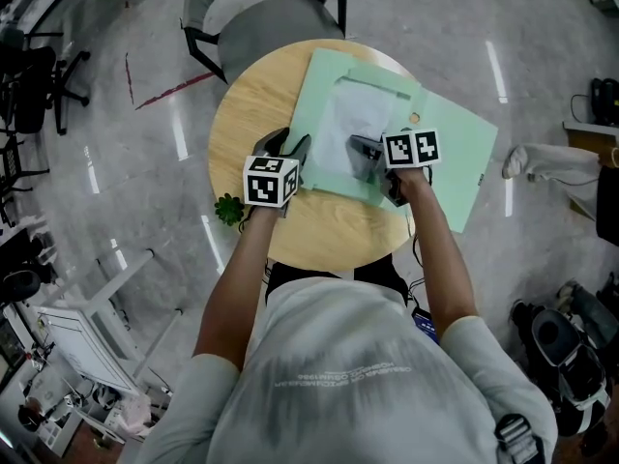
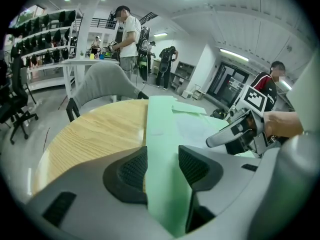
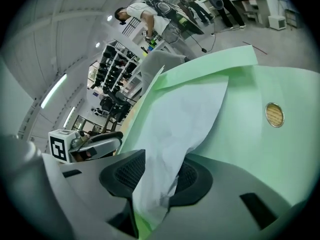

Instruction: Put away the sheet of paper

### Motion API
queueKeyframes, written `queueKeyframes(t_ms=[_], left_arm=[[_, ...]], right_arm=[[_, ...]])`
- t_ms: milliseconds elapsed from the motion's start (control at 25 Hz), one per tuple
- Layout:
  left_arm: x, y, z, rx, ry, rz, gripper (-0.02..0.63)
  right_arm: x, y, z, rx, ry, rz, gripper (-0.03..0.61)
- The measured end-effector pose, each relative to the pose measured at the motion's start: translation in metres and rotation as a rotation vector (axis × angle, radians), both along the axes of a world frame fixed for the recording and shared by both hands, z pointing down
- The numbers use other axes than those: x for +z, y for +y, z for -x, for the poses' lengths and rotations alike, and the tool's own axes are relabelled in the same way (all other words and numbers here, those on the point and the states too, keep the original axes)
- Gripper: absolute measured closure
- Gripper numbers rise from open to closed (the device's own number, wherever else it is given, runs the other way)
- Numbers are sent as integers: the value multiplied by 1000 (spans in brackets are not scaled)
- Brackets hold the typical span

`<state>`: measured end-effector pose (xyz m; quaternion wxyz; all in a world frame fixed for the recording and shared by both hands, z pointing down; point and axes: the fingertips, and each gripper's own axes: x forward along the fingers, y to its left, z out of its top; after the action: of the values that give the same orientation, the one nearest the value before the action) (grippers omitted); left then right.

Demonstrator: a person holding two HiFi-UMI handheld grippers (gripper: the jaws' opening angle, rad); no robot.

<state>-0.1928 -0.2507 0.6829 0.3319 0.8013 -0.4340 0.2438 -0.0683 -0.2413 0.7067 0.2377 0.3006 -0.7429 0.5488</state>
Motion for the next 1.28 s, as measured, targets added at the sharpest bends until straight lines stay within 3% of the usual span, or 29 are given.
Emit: queueKeyframes(t_ms=[200,600,840,1000,1280], left_arm=[[0,0,1,-4,-15,0,405],[-2,-3,1,-28,-25,-11,403],[-1,0,0,-41,-27,-15,403],[-2,0,-2,-42,-23,-17,403],[-1,-1,0,-52,-19,-18,403]], right_arm=[[-16,15,-28,-6,30,-4,347],[-14,39,-80,9,127,10,345],[-5,46,-86,59,72,32,451],[7,38,-78,74,100,7,501],[8,16,-43,23,109,-41,515]])
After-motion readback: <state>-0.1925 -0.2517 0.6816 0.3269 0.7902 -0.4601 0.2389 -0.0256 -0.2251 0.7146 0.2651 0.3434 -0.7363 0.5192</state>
